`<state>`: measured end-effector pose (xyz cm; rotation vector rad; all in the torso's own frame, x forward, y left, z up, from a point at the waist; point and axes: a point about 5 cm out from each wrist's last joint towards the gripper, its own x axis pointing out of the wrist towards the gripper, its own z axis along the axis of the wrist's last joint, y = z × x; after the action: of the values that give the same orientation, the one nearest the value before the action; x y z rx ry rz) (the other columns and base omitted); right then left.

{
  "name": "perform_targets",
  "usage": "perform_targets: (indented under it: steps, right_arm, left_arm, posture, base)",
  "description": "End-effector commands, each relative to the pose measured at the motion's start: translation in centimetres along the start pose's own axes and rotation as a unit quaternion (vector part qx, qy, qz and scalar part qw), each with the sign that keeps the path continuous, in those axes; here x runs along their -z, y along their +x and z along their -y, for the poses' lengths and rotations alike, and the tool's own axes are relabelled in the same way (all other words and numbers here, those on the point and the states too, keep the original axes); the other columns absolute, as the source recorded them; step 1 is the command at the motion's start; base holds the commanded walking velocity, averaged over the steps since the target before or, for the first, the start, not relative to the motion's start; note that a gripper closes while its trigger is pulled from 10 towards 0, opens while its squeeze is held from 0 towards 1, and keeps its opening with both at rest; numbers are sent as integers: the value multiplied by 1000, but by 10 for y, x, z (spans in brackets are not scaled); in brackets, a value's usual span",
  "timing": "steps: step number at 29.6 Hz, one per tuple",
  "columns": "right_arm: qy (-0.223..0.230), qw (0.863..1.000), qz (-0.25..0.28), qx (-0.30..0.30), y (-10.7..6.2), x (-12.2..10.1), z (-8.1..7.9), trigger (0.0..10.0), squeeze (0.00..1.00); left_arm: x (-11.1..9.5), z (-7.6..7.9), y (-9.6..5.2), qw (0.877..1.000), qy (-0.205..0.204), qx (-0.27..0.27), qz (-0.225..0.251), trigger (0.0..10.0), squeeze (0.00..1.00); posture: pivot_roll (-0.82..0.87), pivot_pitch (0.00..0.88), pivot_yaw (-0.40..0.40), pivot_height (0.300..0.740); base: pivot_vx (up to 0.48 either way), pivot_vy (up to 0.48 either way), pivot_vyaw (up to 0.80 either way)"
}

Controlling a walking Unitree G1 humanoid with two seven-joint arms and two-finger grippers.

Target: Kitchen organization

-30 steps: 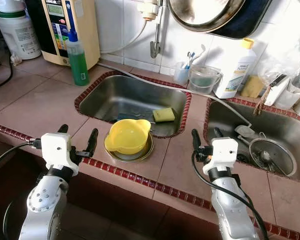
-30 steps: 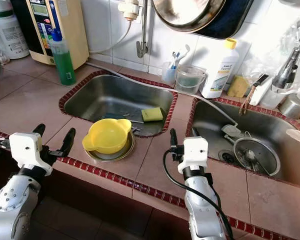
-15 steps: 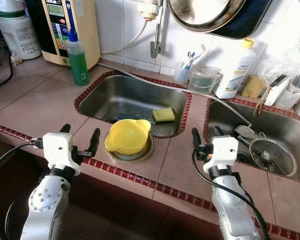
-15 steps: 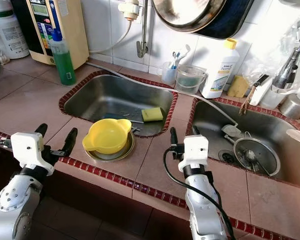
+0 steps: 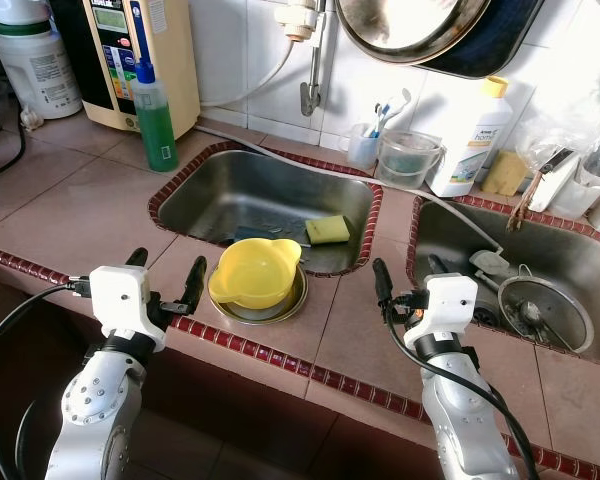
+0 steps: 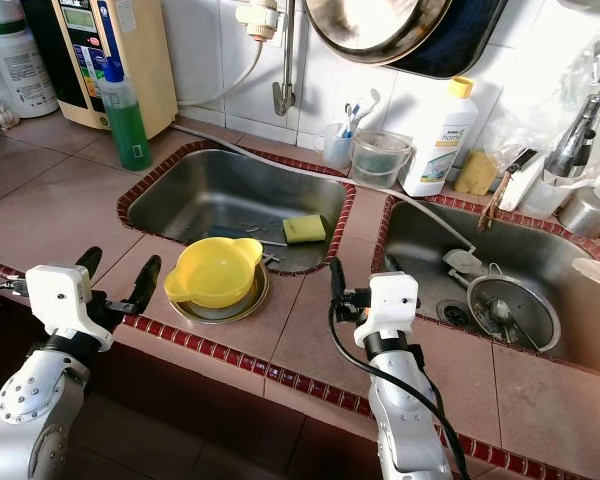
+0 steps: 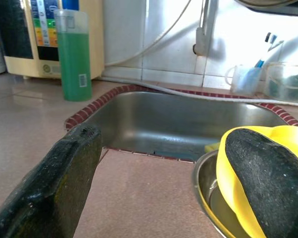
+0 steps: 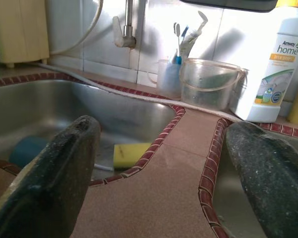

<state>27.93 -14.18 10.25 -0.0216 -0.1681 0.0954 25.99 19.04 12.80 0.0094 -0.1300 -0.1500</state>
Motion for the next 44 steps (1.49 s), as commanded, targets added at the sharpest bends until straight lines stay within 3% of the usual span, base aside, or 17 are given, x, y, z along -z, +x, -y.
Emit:
perform_targets:
  steps: [1, 3, 4, 15, 30, 44]
  right_arm:
    - [-21, 1000, -3, 3, -1, 0, 2, 10000, 1000]
    - [-31, 1000, -3, 3, -1, -1, 3, 10000, 1000]
    - [-22, 1000, 0, -3, 1, -3, 2, 10000, 0]
    - [-34, 999, 20, -30, 28, -18, 1, 10000, 0]
    - [-3, 995, 18, -93, 57, -28, -14, 10000, 0]
    - [55, 985, 4, -164, 73, -42, -55, 10000, 0]
  left_arm:
    - [-7, 5, 5, 1000, 11, 20, 10, 10000, 0]
    - [-8, 6, 5, 1000, 13, 23, 12, 10000, 0]
    - [-10, 6, 6, 999, 19, 29, 16, 10000, 0]
    - [-20, 13, 3, 998, 32, 51, 28, 10000, 0]
    - [-21, 33, -12, 992, 44, 119, 13, 10000, 0]
    - [-30, 26, -25, 985, 80, 155, 10, 10000, 0]
  posture:
    - [-176, 24, -49, 740]
    - [-176, 25, -50, 740]
    - [-176, 26, -48, 740]
    - [-150, 38, -64, 740]
    - [-126, 50, -85, 740]
    - [-94, 62, -97, 740]
  base:
    - [0, 0, 0]
    - [0, 0, 0]
    - [0, 0, 0]
    - [0, 0, 0]
    - [0, 0, 0]
    - [0, 0, 0]
